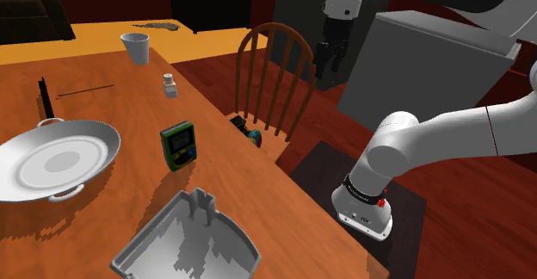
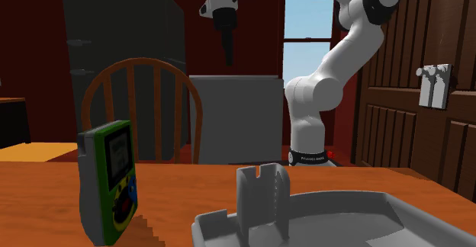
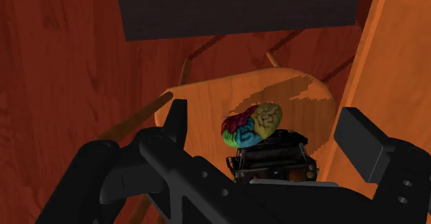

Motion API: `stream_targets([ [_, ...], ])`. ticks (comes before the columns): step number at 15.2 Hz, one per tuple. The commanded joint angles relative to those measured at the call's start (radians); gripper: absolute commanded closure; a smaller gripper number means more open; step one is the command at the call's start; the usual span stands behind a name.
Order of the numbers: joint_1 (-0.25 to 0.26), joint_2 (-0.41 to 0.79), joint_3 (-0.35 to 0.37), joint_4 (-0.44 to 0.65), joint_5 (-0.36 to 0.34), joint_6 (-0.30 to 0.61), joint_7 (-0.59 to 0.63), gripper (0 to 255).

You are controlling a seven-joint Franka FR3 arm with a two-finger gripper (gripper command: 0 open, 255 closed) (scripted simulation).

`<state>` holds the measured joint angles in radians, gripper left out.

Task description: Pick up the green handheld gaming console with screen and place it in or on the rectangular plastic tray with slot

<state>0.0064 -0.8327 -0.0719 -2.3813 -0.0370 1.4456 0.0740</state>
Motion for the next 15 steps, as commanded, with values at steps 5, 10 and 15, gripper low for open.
stream_targets([
  [5, -0.003, -0.008, 0.104, -0.041, 0.099, 0.042, 0.183, 0],
  [10, -0.007, 0.026, 0.238, -0.057, 0.217, 0.117, 0.407, 0],
  [15, -0.019, 0.109, 0.371, -0.032, 0.314, 0.211, 0.626, 0],
])
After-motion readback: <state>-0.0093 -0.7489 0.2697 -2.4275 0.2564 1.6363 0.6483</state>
